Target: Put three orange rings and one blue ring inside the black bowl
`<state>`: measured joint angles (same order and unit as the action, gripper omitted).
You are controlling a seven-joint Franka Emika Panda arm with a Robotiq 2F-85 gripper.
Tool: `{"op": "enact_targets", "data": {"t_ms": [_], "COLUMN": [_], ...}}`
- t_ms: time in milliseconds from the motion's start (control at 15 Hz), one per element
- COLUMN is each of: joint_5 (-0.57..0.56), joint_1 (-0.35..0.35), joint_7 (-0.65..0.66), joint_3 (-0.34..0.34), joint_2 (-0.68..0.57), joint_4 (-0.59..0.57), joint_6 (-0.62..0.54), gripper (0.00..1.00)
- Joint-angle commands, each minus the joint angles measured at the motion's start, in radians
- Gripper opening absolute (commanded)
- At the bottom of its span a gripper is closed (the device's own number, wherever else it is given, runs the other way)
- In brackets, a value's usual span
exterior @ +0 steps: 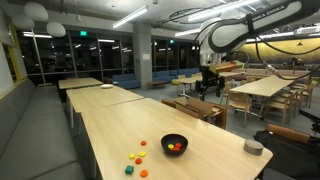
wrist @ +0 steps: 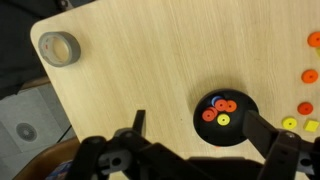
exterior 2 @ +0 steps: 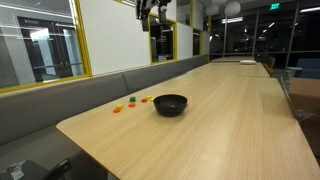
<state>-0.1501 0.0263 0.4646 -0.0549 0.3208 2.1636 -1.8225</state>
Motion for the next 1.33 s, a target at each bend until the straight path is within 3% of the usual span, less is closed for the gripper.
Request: {"op": "enact_targets", "data": {"t_ms": [0, 400, 733, 800, 1267], "joint_5": [0.026, 0.103, 0.131, 0.122, 0.121], "joint_1": [-0.048, -0.081, -0.107, -0.110, -0.117], "joint_7": [-0.048, -0.037, -0.030, -0.047, -0.046], "joint_3": [0.030, 0.040, 0.065, 0.065, 0.072], "joint_2": [0.152, 0.327, 0.403, 0.353, 0.379], "joint_4": [0.056, 0.157, 0.225, 0.186, 0.213], "joint_6": [0.079, 0.063, 0.061, 0.084, 0.081], "gripper": [1.00, 1.00, 1.00, 1.00, 1.00]}}
